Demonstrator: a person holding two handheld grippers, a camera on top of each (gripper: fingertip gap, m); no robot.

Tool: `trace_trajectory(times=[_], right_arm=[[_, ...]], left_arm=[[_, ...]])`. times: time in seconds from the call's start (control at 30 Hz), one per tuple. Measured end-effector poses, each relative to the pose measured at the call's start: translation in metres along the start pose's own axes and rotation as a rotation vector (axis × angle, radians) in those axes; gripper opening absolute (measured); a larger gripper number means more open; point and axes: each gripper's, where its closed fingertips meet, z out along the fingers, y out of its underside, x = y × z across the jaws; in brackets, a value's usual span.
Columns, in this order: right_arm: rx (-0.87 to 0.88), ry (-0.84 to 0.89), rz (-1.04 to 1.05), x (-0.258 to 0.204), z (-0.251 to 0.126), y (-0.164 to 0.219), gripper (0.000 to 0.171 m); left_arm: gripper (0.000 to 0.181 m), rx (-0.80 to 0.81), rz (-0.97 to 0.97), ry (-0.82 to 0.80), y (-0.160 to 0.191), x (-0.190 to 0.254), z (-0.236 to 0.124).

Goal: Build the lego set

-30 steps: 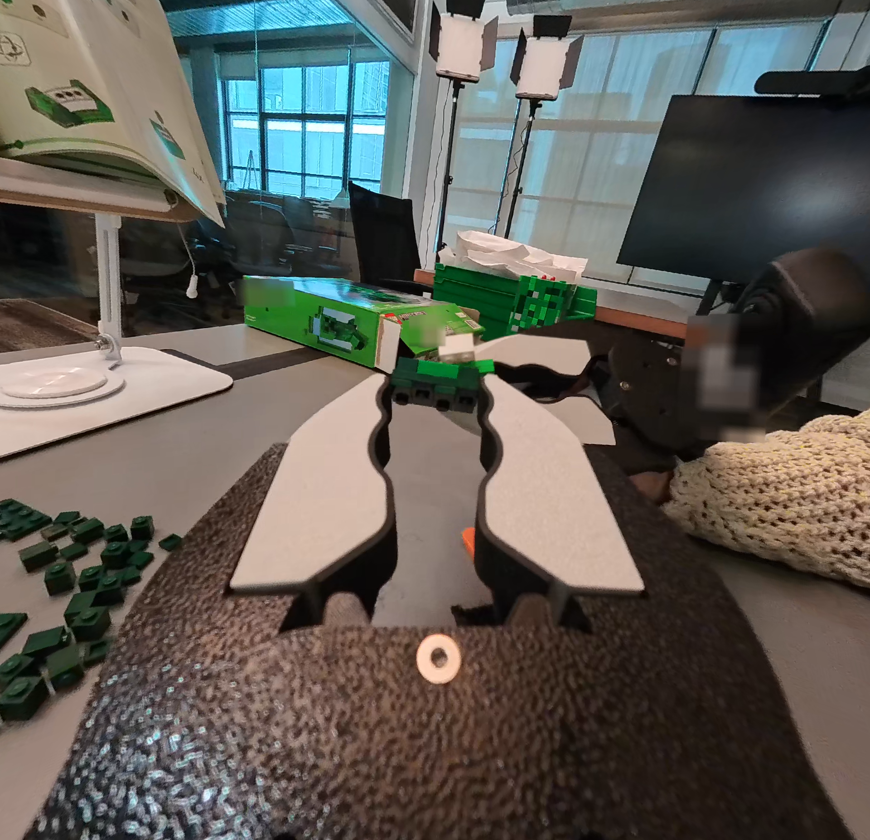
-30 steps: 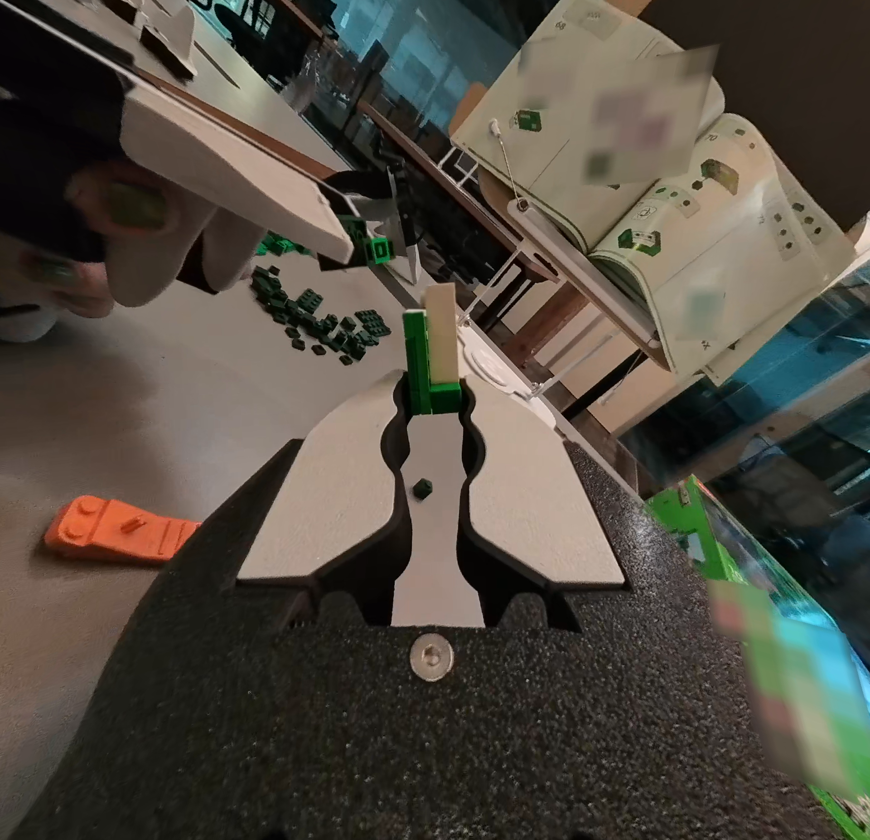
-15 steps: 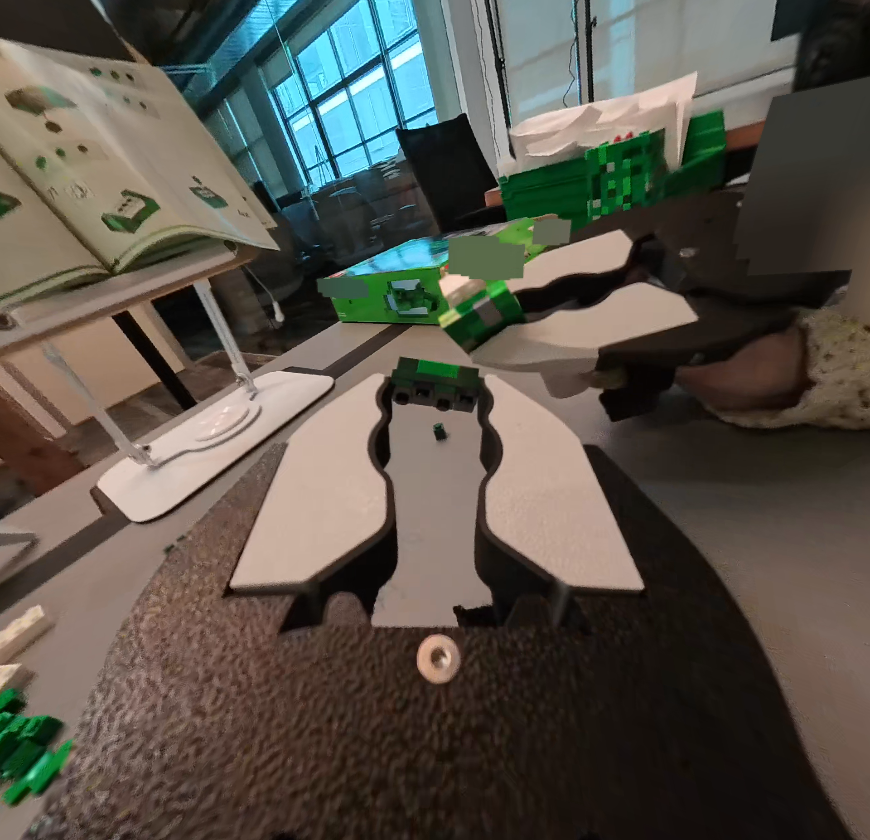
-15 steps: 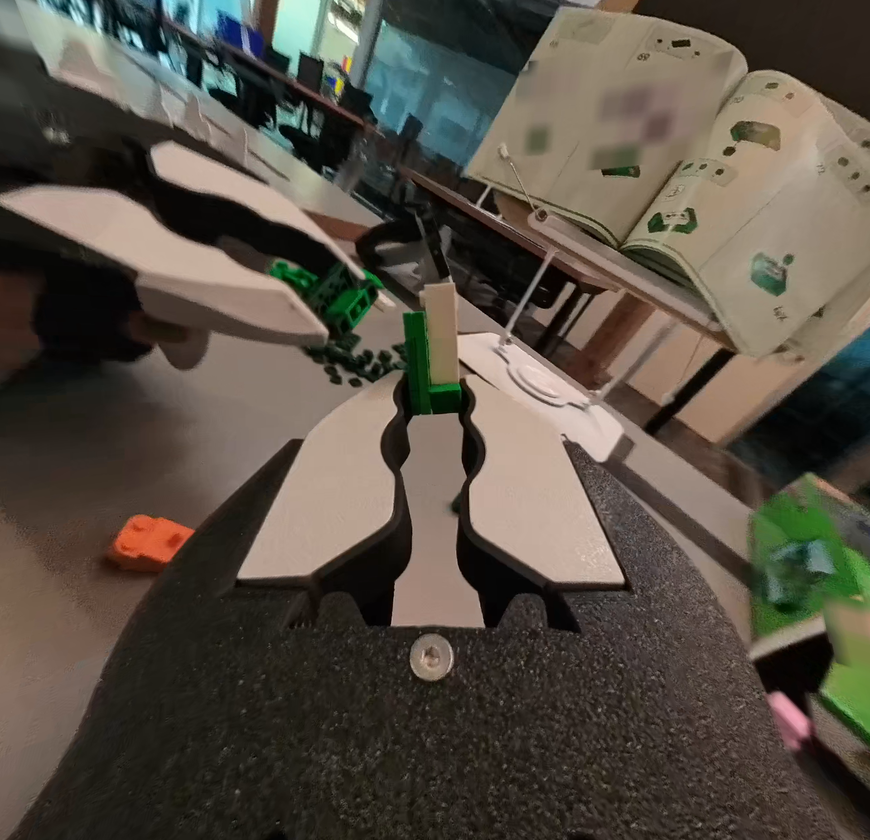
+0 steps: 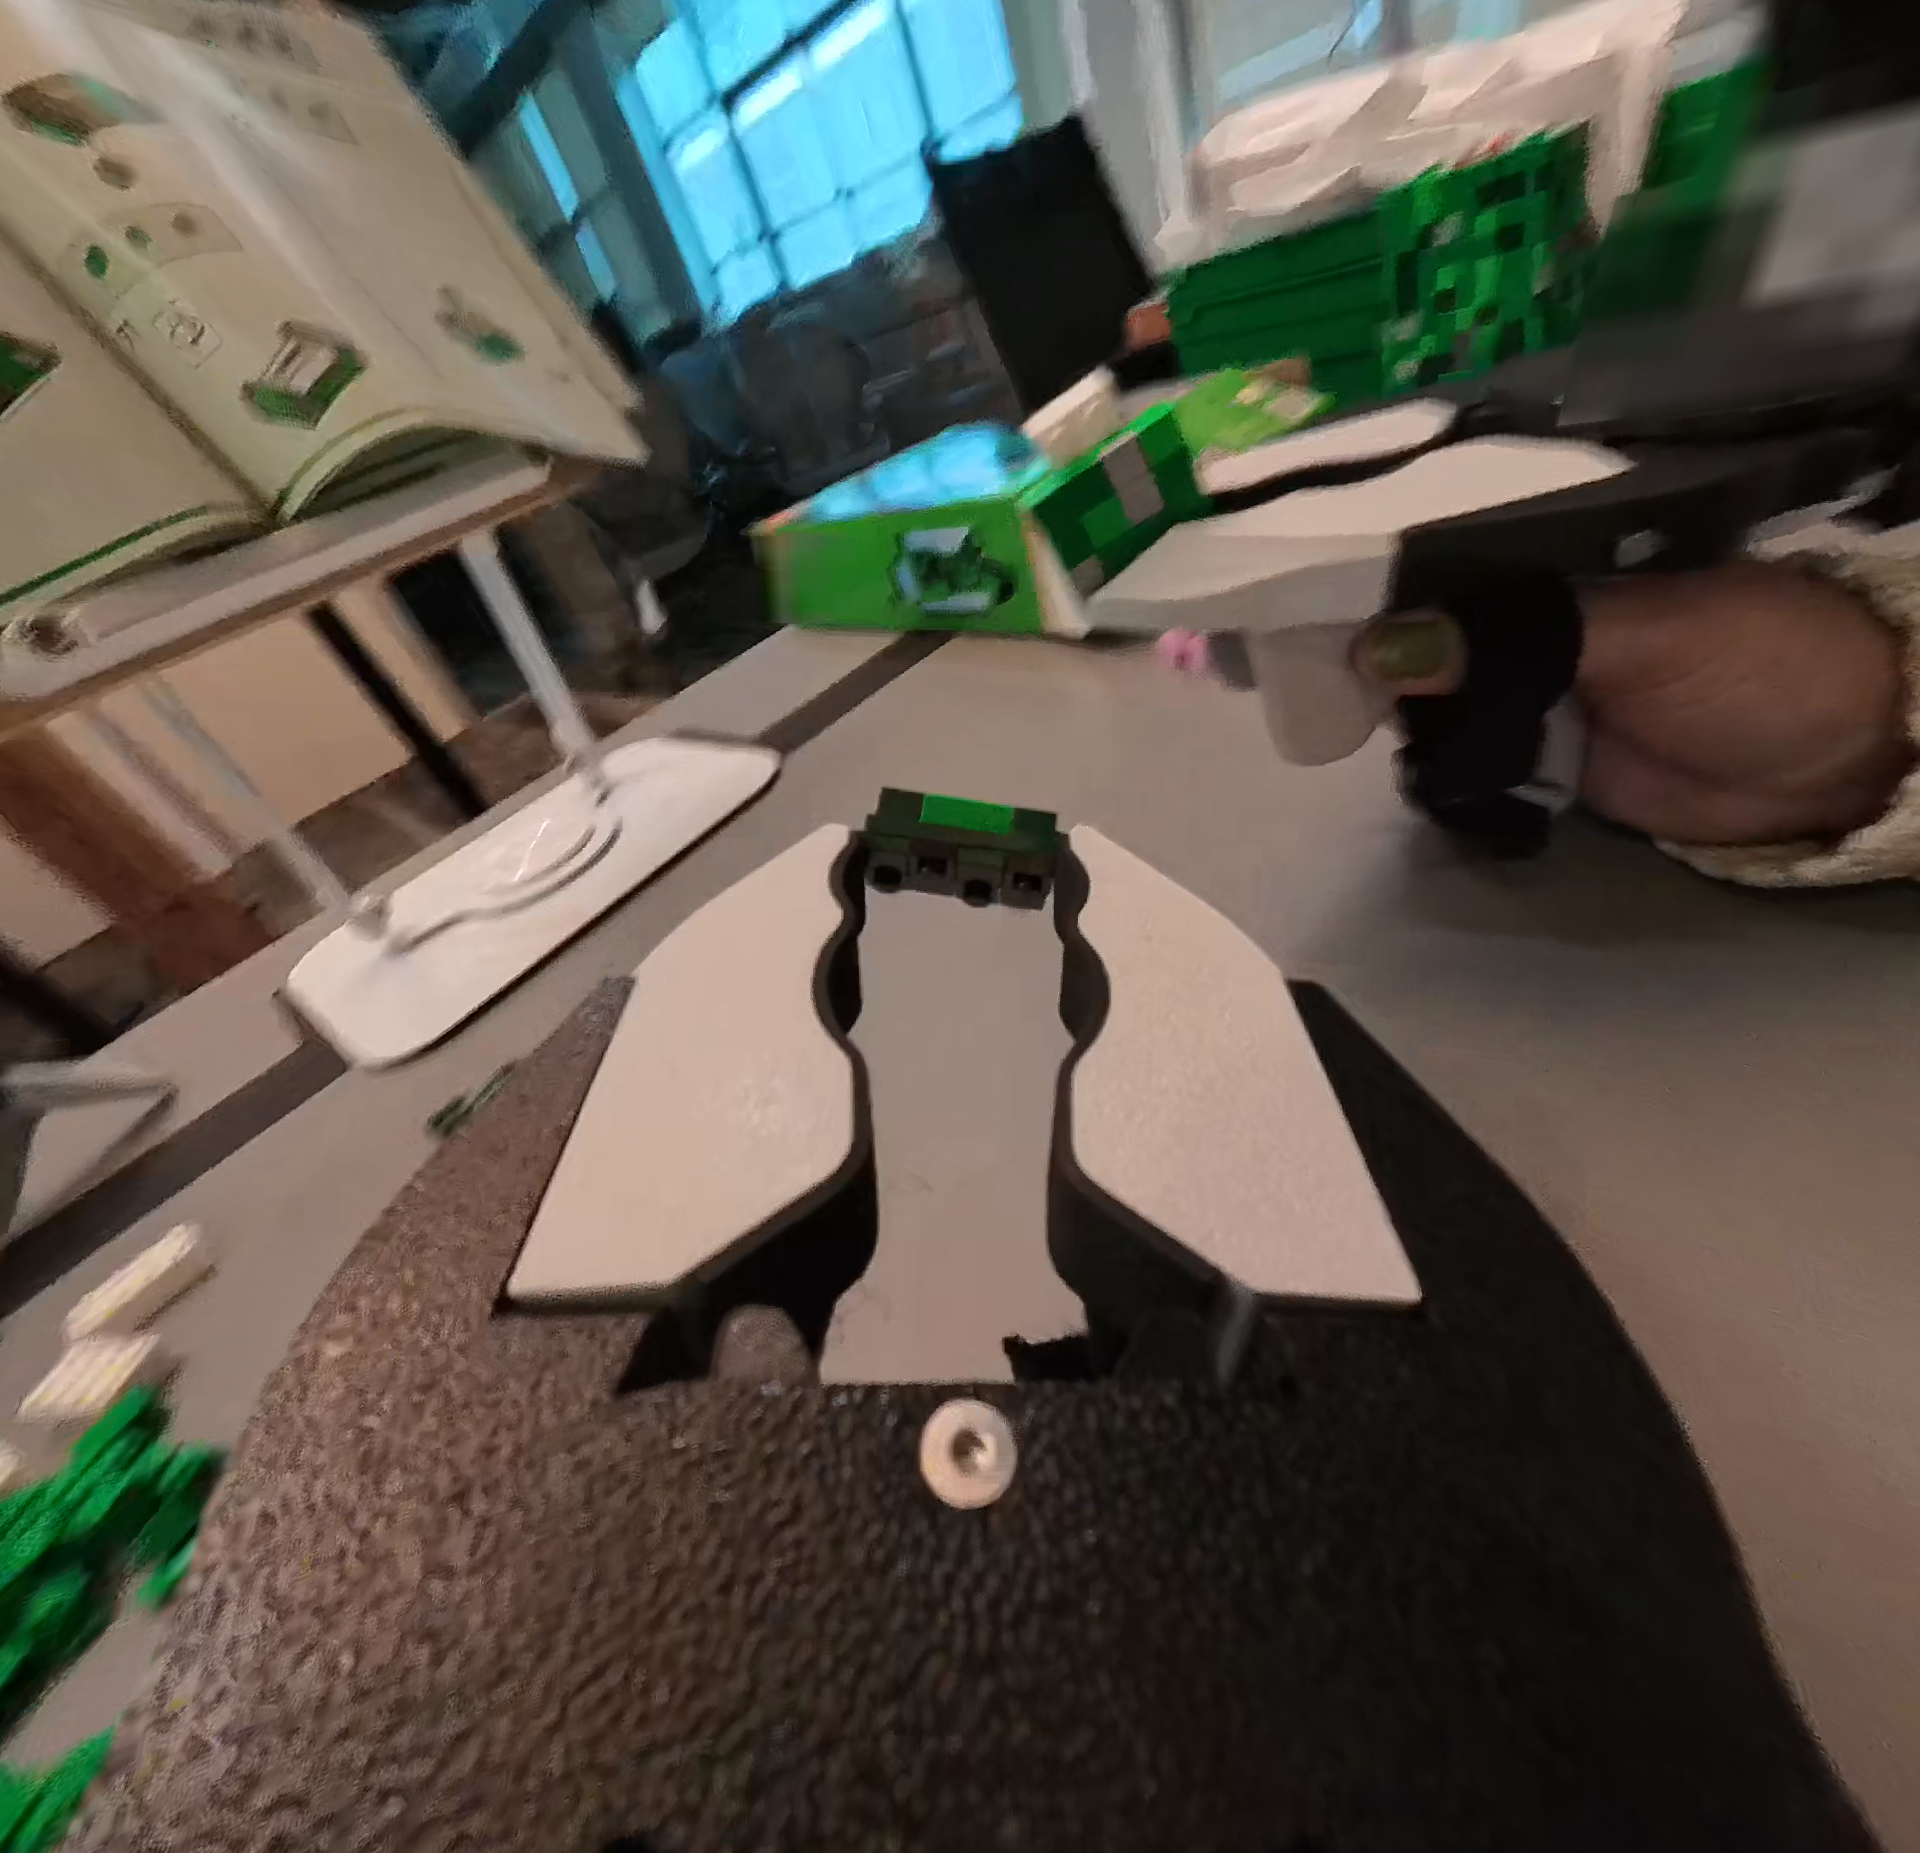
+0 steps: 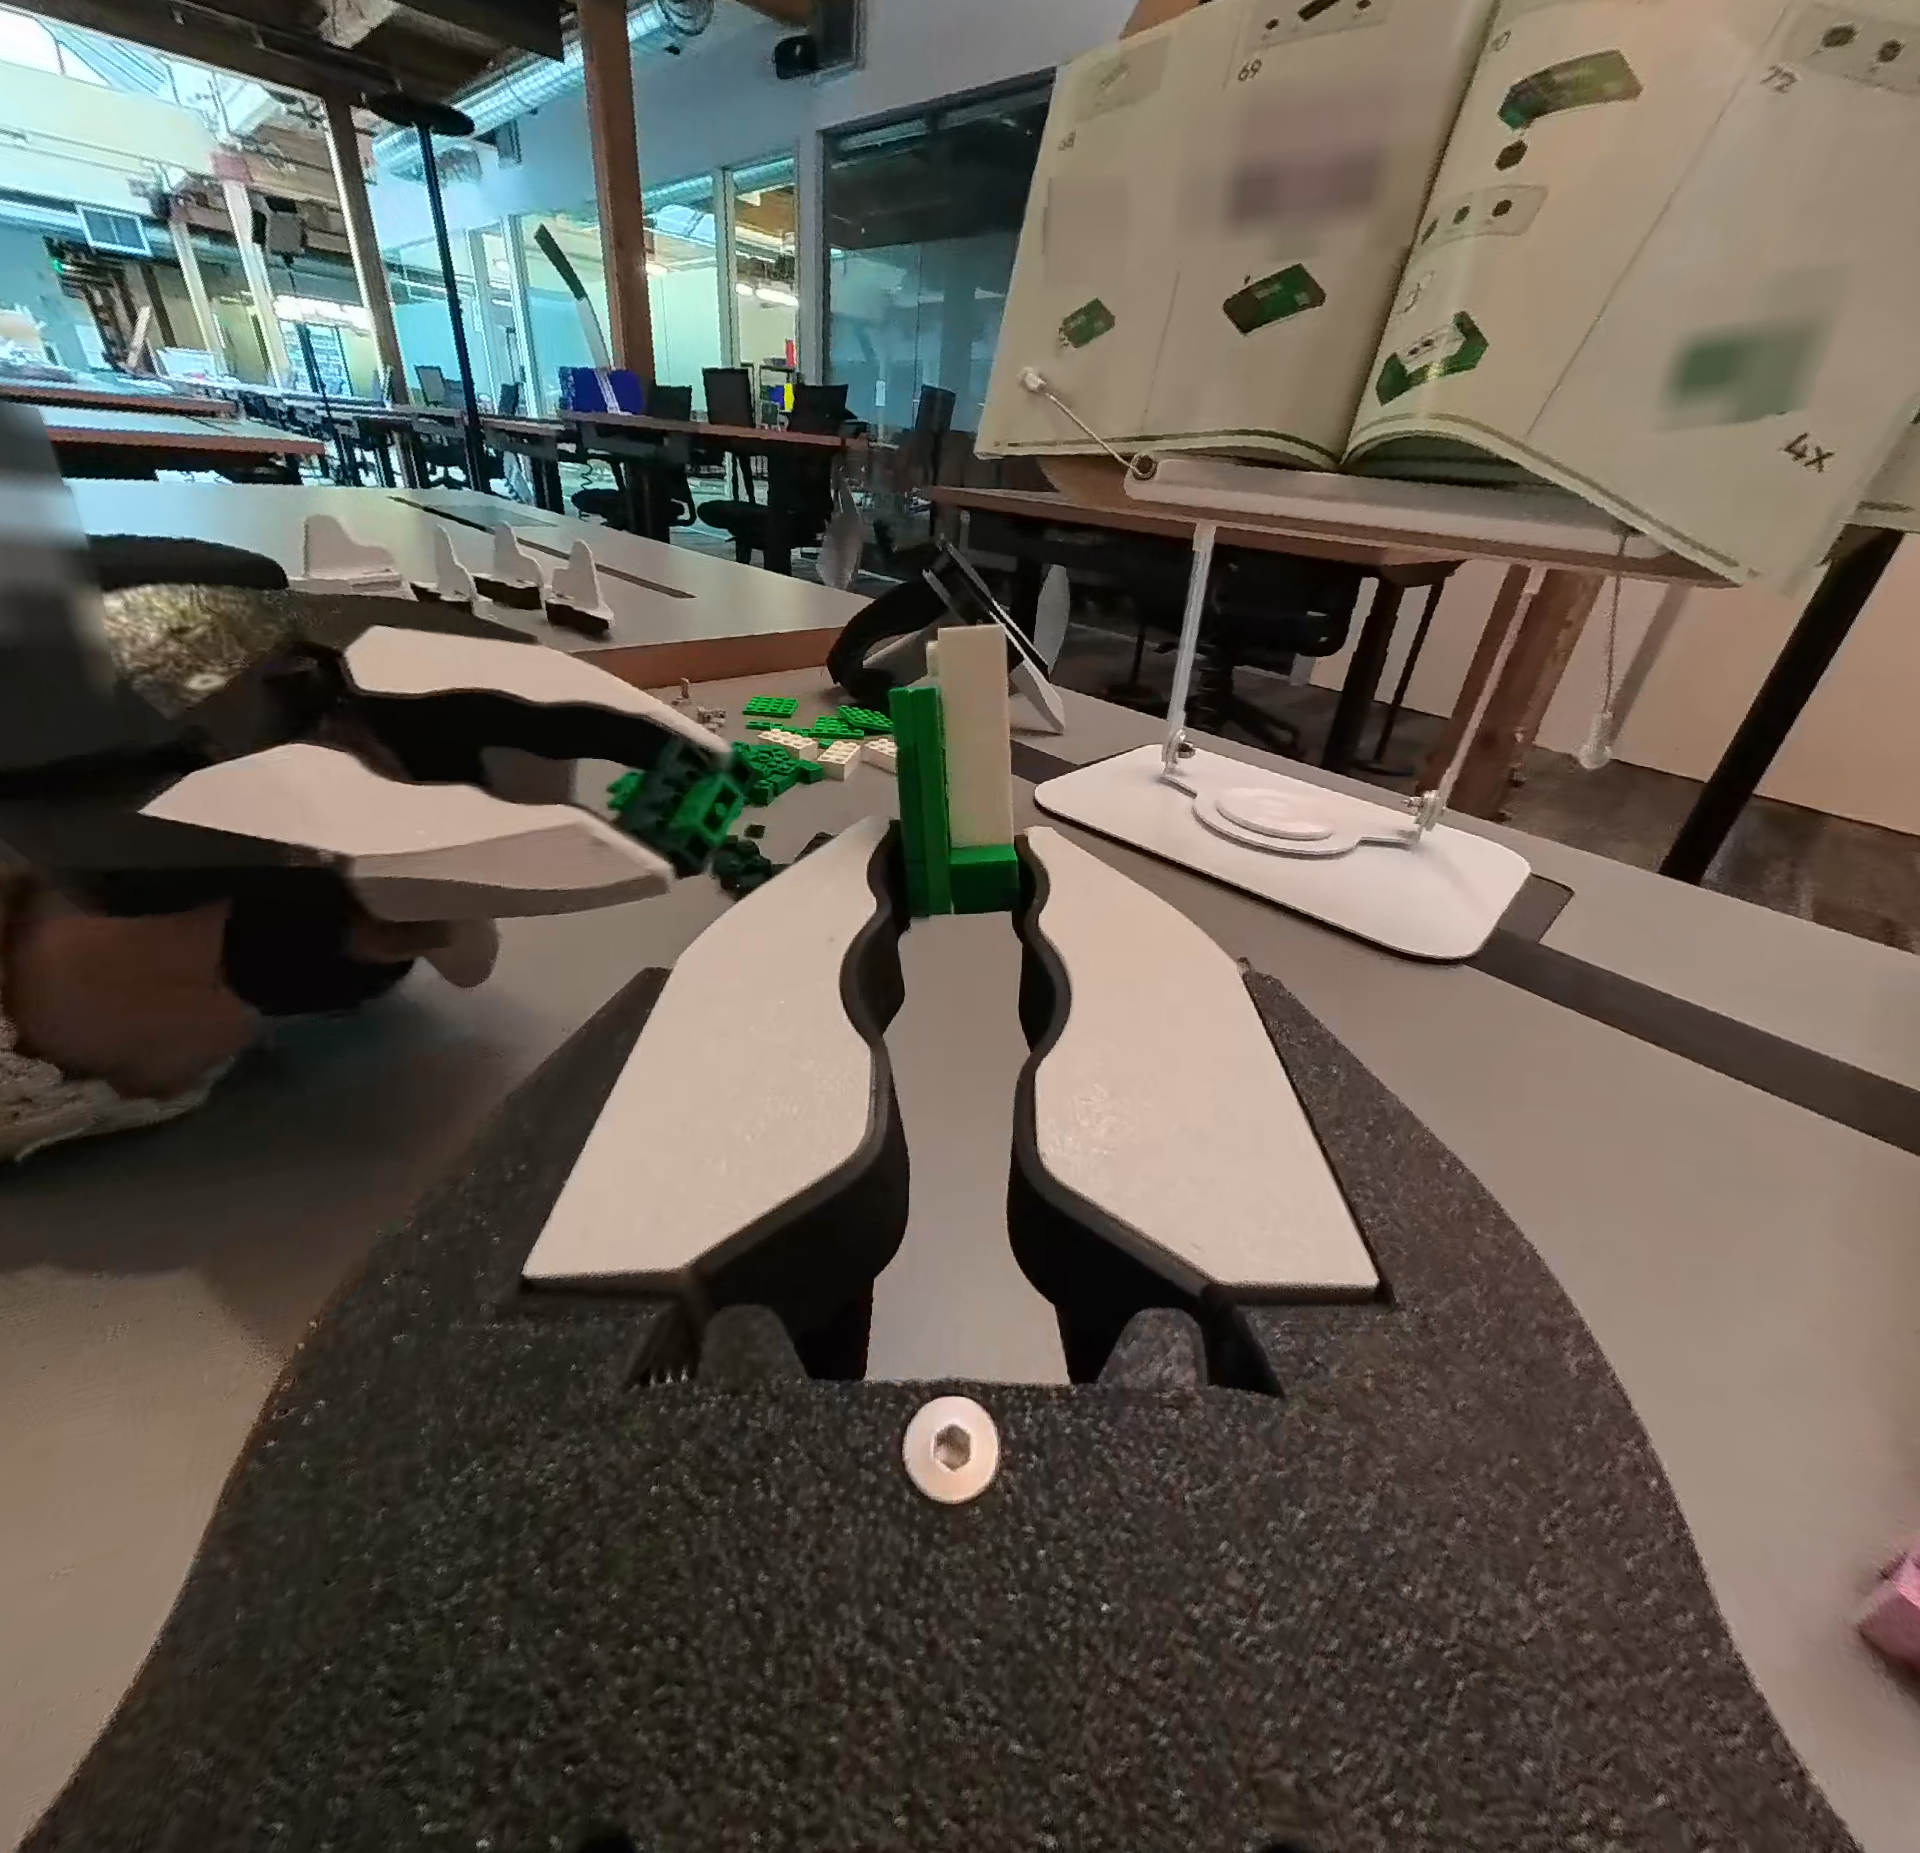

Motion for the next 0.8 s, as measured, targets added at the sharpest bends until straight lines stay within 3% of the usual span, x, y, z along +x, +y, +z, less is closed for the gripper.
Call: trace_trajectory(times=[0.13,0.27,0.33,0.53,0.8], right_arm=[[-0.077,0.1,-0.144,0.011,0.0,0.008,0.017],[-0.228,0.237,-0.669,0.021,0.0,0.022,0.017],[-0.24,0.226,-0.818,0.014,0.001,0.024,0.018],[-0.24,0.209,-0.843,0.009,0.001,0.025,0.018],[-0.237,0.164,-0.89,-0.001,0.006,0.029,0.018]], left_arm=[[0.034,-0.264,0.099,-0.109,0.03,-0.022,-0.003],[0.034,-0.427,0.23,-0.155,0.048,-0.03,-0.008],[0.034,-0.474,0.231,-0.132,0.055,-0.027,-0.008],[0.034,-0.606,0.213,-0.085,0.076,-0.022,-0.01],[0.034,-0.635,0.176,-0.051,0.085,-0.019,-0.01]])
